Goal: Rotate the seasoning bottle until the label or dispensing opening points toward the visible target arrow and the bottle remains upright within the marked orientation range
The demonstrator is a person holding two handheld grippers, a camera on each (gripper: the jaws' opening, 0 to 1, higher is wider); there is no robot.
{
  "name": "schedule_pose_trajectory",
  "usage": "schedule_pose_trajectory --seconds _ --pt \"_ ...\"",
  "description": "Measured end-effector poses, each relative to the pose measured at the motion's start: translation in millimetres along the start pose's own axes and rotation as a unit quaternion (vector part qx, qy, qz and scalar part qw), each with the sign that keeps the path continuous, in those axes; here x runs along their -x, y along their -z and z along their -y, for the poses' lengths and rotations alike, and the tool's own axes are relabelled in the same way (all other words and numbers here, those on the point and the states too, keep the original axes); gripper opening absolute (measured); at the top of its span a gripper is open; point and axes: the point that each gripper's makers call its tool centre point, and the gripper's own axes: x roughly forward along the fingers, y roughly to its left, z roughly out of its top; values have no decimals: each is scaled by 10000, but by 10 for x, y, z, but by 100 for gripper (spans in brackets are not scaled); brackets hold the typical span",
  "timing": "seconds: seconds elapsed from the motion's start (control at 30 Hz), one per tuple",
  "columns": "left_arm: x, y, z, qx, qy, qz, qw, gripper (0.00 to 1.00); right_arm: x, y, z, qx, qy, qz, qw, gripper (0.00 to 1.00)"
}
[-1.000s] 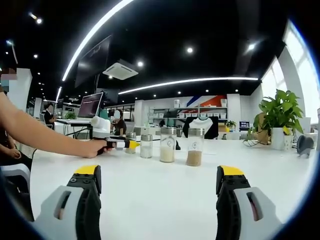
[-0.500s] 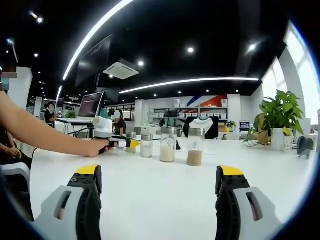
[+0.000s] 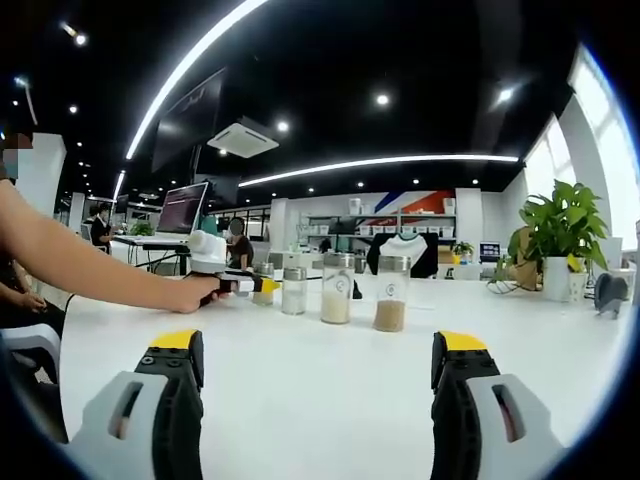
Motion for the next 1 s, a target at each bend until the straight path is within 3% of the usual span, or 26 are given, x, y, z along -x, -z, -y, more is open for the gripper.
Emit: schedule_pose_trajectory --seconds 0.53,1.0 --pt "6 -32 9 -129 54 26 9999 37 -4 5 -3 23 5 -15 10000 96" --pt "60 -50 54 122 156 30 9998 36 8 2 -39 24 -2 -16 10000 96"
